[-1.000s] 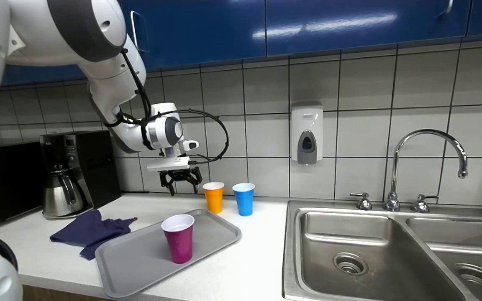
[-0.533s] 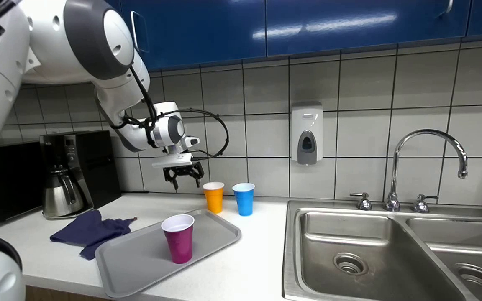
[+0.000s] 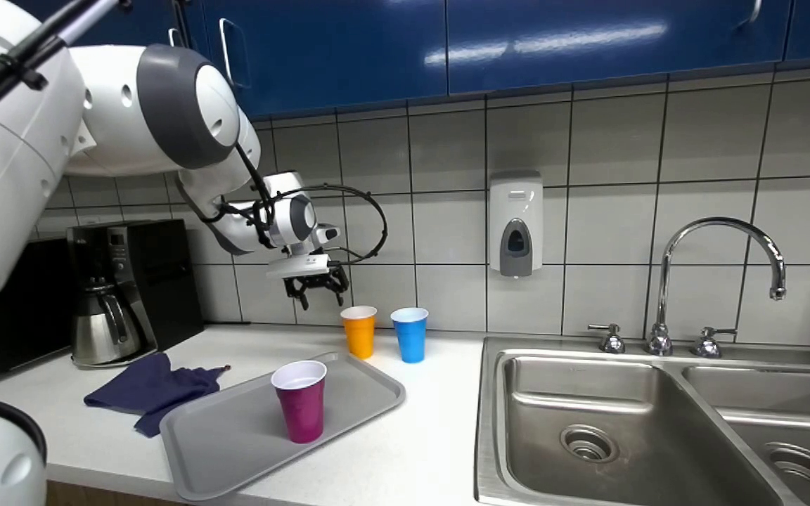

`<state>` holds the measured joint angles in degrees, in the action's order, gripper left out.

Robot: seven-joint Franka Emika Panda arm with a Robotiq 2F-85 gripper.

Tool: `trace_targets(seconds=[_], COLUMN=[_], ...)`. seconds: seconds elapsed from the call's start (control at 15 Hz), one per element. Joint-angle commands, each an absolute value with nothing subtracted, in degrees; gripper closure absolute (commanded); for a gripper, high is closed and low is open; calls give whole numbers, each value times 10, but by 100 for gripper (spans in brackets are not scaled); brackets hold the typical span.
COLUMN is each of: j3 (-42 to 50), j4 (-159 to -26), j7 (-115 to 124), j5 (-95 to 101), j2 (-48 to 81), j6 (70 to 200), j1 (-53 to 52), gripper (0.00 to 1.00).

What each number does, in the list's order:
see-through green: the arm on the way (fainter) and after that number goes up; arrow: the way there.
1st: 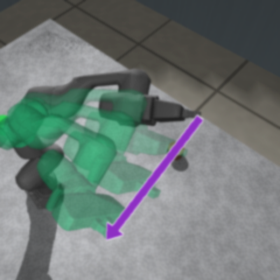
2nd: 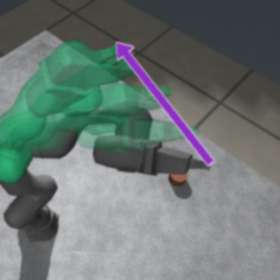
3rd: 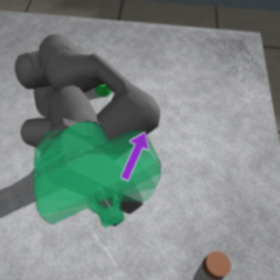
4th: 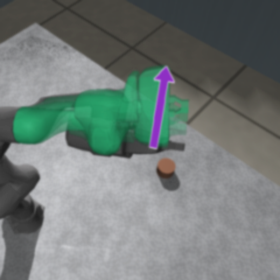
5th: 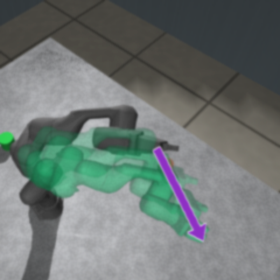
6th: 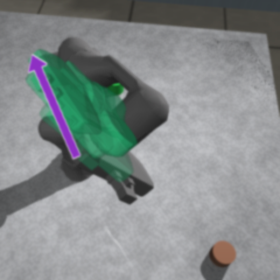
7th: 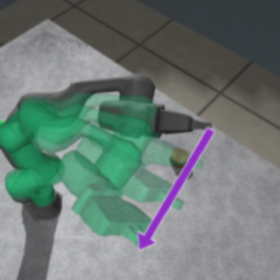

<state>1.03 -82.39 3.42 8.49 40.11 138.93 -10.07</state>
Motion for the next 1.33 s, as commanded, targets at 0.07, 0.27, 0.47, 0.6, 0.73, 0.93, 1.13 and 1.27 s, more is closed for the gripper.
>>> trace_targets(seconds=[0.07, 0.27, 0.47, 0.6, 0.73, 0.93, 1.13, 1.27], j3=[24, 25, 26, 27, 29, 32, 33, 35], j4=[-748, -725, -708, -700, -694, -687, -687, -688], j7=[53, 51, 50, 51, 51, 52, 52, 53], j5=[95, 90, 88, 88, 88, 88, 88, 89], j2=[447, 466, 481, 490, 496, 502, 505, 507], j6=[1360, 1356, 1353, 1350, 1346, 1339, 1335, 1333], j1=[-105, -101, -99, -99, -98, -97, -96, -97], gripper=[0, 0, 0, 0, 0, 0, 0, 0])
